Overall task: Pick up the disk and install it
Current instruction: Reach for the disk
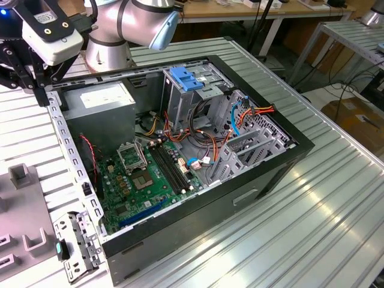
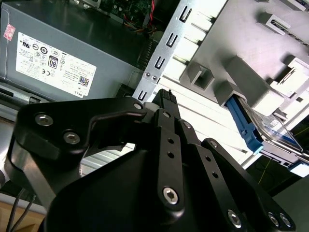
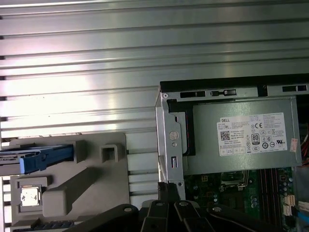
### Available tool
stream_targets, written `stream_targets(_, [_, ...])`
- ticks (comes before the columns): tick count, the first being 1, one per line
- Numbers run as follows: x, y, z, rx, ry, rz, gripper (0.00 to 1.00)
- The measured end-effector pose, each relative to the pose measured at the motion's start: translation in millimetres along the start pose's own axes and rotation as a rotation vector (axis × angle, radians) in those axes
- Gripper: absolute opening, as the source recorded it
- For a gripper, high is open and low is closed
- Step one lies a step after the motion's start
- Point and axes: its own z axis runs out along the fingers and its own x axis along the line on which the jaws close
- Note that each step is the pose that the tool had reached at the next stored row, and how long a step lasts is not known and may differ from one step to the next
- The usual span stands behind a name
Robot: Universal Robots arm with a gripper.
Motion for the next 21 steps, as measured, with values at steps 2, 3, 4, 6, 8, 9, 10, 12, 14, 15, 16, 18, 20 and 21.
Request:
stream_targets(2, [0.0, 0.0, 0.0, 0.0000, 0.0000, 0.000, 0.11])
stream_targets(3, [0.0, 0.0, 0.0, 0.0000, 0.0000, 0.000, 0.11])
stream_targets(4, [0.0, 0.0, 0.0, 0.0000, 0.0000, 0.000, 0.11])
stream_targets(6, [0.0, 0.0, 0.0, 0.0000, 0.0000, 0.000, 0.11])
stream_targets(8, [0.0, 0.1, 0.0, 0.0000, 0.0009, 0.000, 0.11])
stream_targets(9, [0.1, 0.1, 0.1, 0.0001, 0.0040, 0.000, 0.11])
stream_targets(10, [0.0, 0.1, 0.0, 0.0001, 0.0067, 0.000, 0.11])
stream_targets(12, [0.1, 0.1, 0.0, 0.0000, 0.0163, 0.001, 0.11])
stream_targets(14, [0.2, 0.0, 0.0, 0.0006, 0.0317, 0.001, 0.11])
stream_targets(15, [0.3, 0.0, 0.1, 0.0009, 0.0378, 0.002, 0.11])
stream_targets(16, [0.4, 0.0, 0.0, 0.0011, 0.0392, 0.002, 0.11])
stream_targets(18, [0.3, 0.0, 0.1, 0.0011, 0.0397, 0.002, 0.11])
stream_targets(20, [0.4, 0.0, 0.1, 0.0012, 0.0403, 0.002, 0.11])
stream_targets(21, [0.7, 0.0, 0.1, 0.0011, 0.0405, 0.002, 0.11])
